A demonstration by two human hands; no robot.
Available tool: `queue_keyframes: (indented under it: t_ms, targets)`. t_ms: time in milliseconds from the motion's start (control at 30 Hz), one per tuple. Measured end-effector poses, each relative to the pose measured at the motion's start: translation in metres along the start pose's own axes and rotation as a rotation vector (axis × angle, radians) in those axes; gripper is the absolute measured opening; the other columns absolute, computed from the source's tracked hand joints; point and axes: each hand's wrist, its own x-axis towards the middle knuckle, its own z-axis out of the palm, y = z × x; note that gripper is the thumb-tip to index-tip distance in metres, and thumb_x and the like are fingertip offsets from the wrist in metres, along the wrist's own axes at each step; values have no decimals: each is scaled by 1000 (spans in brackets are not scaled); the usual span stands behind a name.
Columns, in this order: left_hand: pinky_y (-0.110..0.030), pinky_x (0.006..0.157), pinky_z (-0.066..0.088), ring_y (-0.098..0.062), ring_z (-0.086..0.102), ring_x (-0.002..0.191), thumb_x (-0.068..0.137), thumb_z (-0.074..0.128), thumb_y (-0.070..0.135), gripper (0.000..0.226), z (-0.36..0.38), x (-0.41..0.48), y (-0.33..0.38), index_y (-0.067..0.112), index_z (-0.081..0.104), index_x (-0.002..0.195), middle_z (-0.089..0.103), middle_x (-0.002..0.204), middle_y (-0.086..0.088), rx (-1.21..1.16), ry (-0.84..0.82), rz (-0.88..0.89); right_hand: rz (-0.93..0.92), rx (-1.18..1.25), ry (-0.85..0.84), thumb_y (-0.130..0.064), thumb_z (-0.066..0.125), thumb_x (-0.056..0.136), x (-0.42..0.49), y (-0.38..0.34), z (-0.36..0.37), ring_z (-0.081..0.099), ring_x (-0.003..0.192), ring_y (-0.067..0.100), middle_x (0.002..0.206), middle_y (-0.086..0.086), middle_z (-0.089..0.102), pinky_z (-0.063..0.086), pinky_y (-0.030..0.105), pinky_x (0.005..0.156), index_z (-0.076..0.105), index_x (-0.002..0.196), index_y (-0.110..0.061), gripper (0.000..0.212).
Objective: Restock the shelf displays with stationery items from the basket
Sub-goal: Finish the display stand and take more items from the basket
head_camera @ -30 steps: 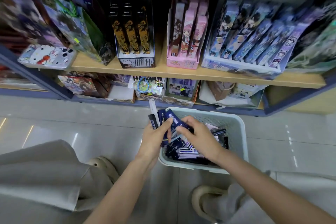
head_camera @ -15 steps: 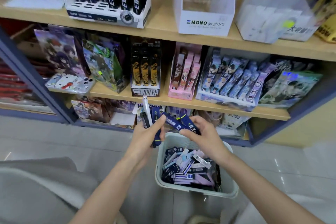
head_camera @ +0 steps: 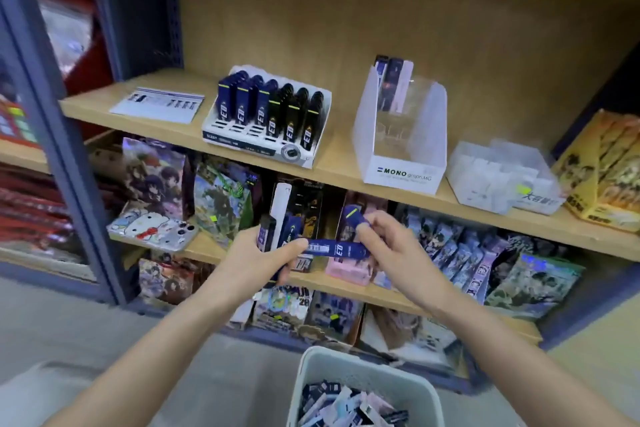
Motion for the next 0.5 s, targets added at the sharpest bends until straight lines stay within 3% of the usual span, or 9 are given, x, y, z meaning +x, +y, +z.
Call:
queue_keyframes:
  t_ms: [67, 133, 233, 367, 433, 500]
  targets:
    - [-20, 51, 41, -12, 45, 42, 90, 62, 23, 35, -8, 5, 9, 7, 55, 60, 52, 46, -3, -66, 39, 11, -12, 23, 85, -20, 41, 101, 16, -16, -2, 46, 51, 5, 65, -4, 53, 38, 18, 53, 47, 80, -16, 22]
    - [-22, 52, 42, -14, 45, 44, 89, 63, 25, 34, -18, 10, 16, 6, 56, 61, 52, 47, -5, -97, 101, 40, -36, 32, 112, -21, 41, 101, 33, -31, -3, 51, 51, 9, 73, -4, 63, 42, 20, 51, 50, 82, -19, 21]
    - [-22, 51, 41, -14, 46, 45, 90, 62, 28, 33, -35, 19, 24, 8, 56, 64, 52, 48, -3, -152, 214, 96, -167, -143, 145, -22, 50, 97, 58, -57, -1, 50, 61, 1, 79, -10, 66, 38, 15, 62, 57, 77, -28, 22]
    - [-20, 50, 42, -12, 45, 45, 91, 61, 23, 24, -55, 31, 24, 8, 55, 74, 53, 49, 4, -256, 391, 154, -304, -272, 151, -20, 60, 91, 89, -87, 10, 45, 62, 2, 73, -9, 60, 35, 13, 61, 61, 74, -30, 20]
    - [-17, 44, 39, -11, 44, 43, 92, 60, 21, 21, -62, 35, 23, 8, 55, 76, 52, 49, 2, -307, 441, 163, -298, -236, 151, -20, 60, 91, 106, -95, 19, 49, 61, 0, 72, -7, 58, 40, 12, 60, 57, 77, -24, 15]
    - [-16, 41, 39, -11, 44, 42, 93, 59, 20, 20, -68, 38, 22, 10, 56, 76, 51, 51, -1, -348, 477, 165, -286, -220, 159, -19, 61, 91, 123, -102, 28, 61, 69, 9, 78, -2, 60, 52, 20, 64, 50, 84, -21, 13]
